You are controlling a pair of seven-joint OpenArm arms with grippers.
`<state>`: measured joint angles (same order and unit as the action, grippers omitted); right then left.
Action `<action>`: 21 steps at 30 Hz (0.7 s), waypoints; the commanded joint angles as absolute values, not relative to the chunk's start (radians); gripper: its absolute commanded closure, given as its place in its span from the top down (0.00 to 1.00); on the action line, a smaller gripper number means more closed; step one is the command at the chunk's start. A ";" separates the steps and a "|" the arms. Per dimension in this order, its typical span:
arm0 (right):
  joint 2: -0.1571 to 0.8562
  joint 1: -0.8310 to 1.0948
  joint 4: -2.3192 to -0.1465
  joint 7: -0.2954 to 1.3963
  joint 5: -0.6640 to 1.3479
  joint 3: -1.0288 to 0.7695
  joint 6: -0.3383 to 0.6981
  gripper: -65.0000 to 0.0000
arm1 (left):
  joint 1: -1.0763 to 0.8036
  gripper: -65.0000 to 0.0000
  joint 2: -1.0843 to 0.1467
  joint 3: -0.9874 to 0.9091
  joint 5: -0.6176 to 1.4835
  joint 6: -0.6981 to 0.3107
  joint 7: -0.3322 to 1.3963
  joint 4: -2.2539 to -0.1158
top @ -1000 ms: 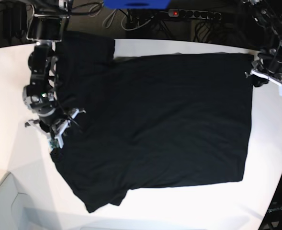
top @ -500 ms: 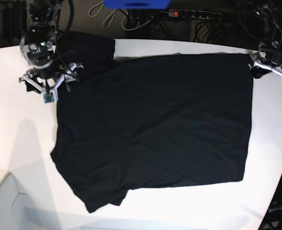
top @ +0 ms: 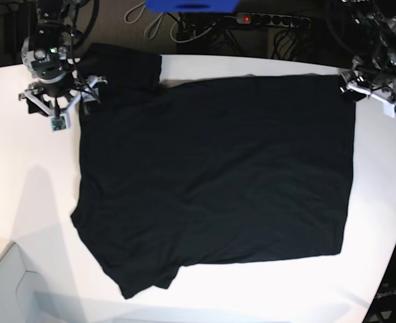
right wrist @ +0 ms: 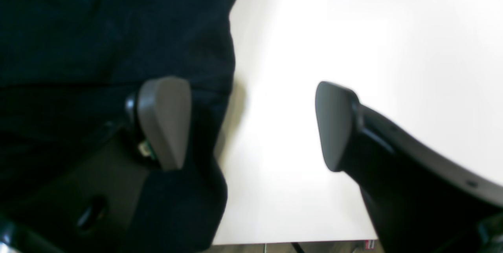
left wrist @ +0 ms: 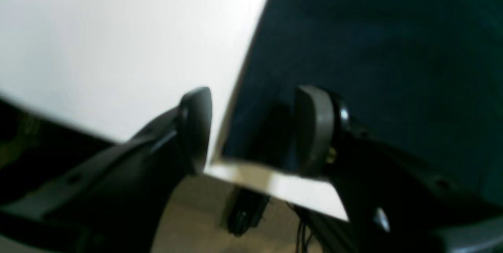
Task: Layout the t-shirt on the table in an organized manner, then fold the t-shirt properly
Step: 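Grasp the shirt's shoulder corners with both grippers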
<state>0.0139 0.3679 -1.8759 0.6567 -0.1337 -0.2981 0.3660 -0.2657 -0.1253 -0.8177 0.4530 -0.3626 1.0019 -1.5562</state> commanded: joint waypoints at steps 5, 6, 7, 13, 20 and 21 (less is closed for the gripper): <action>0.018 0.389 -1.908 0.638 -0.128 -0.302 0.364 0.77 | -0.269 0.45 -0.133 -0.754 0.325 -0.361 1.029 -1.534; 0.018 0.389 -1.910 0.638 -0.128 -0.305 0.364 0.77 | -0.271 0.41 -0.133 -0.751 0.320 -0.363 1.029 -1.534; 0.018 0.390 -1.914 0.638 -0.128 -0.314 0.364 0.77 | -0.274 0.37 -0.133 -0.751 0.318 -0.363 1.029 -1.538; 0.015 0.420 -1.956 0.638 -0.128 -0.337 0.364 0.77 | -0.302 0.35 -0.140 -0.750 0.318 -0.363 1.036 -1.546; 0.015 0.426 -1.954 0.638 -0.128 -0.337 0.364 0.77 | -0.325 0.35 -0.140 -0.748 0.320 -0.363 1.041 -1.546; 0.015 0.426 -1.954 0.638 -0.128 -0.337 0.364 0.77 | -0.326 0.35 -0.140 -0.748 0.320 -0.363 1.041 -1.546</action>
<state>0.0082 0.4252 -1.9354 0.6586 -0.1318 -0.3344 0.3668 -0.3046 -0.1440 -0.7517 0.3546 -0.3668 0.9470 -1.5578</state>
